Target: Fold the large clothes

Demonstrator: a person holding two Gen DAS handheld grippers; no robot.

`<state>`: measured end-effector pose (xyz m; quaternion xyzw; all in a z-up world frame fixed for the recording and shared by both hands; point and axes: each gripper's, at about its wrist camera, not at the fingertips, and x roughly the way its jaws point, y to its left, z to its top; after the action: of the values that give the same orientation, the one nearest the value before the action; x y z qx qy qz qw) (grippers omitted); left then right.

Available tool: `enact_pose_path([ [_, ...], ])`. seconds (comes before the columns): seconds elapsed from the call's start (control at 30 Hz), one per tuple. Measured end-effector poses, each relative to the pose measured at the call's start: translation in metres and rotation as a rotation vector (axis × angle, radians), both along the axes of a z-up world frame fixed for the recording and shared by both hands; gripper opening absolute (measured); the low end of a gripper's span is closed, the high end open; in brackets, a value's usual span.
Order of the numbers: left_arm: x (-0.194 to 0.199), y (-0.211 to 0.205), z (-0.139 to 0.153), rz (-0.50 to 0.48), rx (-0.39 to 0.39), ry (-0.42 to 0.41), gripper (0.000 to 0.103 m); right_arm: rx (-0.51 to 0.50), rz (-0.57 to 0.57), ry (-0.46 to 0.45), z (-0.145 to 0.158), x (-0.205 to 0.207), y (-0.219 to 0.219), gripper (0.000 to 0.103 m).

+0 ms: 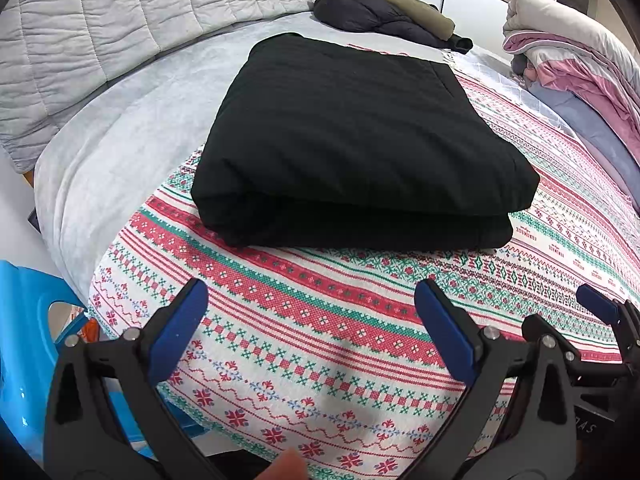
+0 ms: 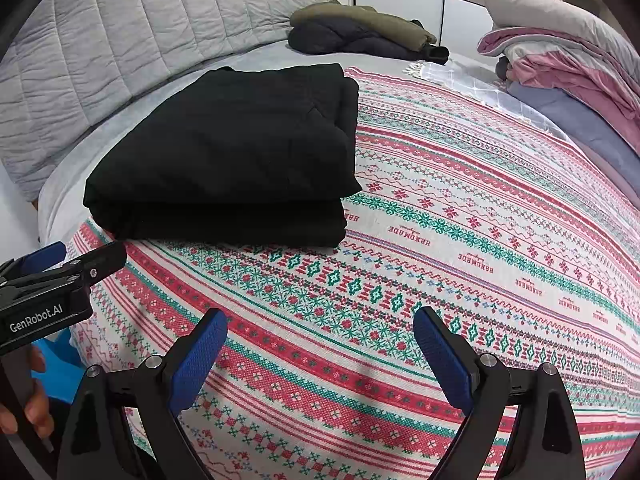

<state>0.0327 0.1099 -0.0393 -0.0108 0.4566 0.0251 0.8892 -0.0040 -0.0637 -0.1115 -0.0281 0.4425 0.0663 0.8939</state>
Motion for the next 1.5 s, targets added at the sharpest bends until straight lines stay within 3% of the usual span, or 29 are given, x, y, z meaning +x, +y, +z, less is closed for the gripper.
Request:
enact_pose_path([
  [1.5, 0.0003, 0.0058, 0.0029, 0.004, -0.003, -0.005, 0.102, -0.001, 0.004, -0.006, -0.0026, 0.0018, 0.0056, 0.095],
])
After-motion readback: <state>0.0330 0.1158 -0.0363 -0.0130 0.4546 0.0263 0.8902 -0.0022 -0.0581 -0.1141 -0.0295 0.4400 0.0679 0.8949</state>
